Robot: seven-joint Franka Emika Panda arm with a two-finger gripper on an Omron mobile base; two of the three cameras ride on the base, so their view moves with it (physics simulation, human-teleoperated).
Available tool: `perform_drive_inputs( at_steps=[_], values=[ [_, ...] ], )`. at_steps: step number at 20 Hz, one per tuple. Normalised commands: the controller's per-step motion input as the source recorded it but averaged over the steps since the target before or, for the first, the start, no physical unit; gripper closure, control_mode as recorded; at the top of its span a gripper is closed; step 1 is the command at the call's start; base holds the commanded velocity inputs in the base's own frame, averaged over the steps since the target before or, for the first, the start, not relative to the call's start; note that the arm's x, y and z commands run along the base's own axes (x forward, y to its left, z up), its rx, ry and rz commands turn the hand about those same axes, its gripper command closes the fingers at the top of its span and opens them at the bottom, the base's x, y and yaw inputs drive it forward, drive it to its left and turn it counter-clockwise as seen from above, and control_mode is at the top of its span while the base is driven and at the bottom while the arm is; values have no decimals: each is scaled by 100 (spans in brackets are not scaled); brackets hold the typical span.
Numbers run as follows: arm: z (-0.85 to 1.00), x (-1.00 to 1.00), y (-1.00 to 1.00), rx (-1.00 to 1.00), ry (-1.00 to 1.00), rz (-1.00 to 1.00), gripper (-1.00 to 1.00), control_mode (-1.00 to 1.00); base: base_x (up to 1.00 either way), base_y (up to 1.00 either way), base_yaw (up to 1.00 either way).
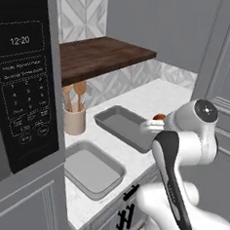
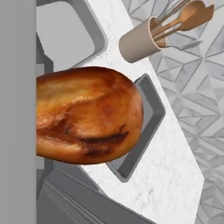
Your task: Place one lemon wedge and one chicken drumstick in each tupperware on the nearby counter, to pack two identical lunches.
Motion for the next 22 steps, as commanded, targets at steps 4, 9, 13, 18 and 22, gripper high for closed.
perform_drive_inputs(
  at_steps=[4,9,13,18,22],
  values=[
    [0,0,0,0,0,0,100,100,59,0,27],
    [-18,57,-4,0,2,3,100,-100,9,0,3],
    [-47,99,-13,0,0,0,100,-100,0,0,0],
    [-54,100,0,0,6,0,100,-100,0,0,0],
    [-32,100,0,0,16,0,100,-100,0,0,0]
  ],
)
